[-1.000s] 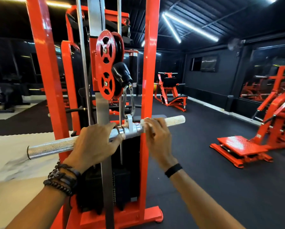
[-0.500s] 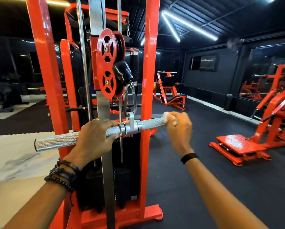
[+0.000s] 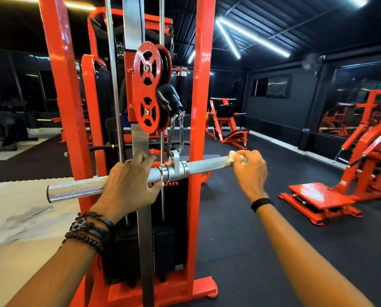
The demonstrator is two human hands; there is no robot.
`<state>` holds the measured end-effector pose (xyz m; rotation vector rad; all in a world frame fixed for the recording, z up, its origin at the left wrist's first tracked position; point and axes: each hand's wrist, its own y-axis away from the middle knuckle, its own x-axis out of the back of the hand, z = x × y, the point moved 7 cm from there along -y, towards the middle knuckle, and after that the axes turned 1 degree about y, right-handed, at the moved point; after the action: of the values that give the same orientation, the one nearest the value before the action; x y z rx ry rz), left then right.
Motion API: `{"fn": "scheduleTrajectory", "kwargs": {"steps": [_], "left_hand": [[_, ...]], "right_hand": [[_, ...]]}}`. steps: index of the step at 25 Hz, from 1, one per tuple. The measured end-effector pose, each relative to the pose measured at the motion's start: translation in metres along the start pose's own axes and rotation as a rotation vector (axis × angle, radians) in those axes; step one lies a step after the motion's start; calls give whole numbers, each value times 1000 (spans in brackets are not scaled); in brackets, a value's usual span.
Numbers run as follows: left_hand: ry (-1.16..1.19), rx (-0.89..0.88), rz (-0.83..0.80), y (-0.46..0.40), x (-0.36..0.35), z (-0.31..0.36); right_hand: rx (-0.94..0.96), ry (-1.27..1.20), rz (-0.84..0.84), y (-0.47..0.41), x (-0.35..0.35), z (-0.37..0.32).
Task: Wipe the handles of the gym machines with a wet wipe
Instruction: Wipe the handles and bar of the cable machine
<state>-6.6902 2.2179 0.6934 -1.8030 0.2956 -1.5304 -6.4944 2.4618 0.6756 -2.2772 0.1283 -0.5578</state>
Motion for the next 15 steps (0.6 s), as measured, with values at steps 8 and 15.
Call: {"fn": "scheduleTrajectory", "kwargs": {"steps": [8,15], "left_hand": [[8,-51,76,0,5,4],[76,-118,114,4,2,-1]], "right_hand": [[286,-174,-122,62,-31,-90],[152,-31,-43,25,-13,-28]]}}
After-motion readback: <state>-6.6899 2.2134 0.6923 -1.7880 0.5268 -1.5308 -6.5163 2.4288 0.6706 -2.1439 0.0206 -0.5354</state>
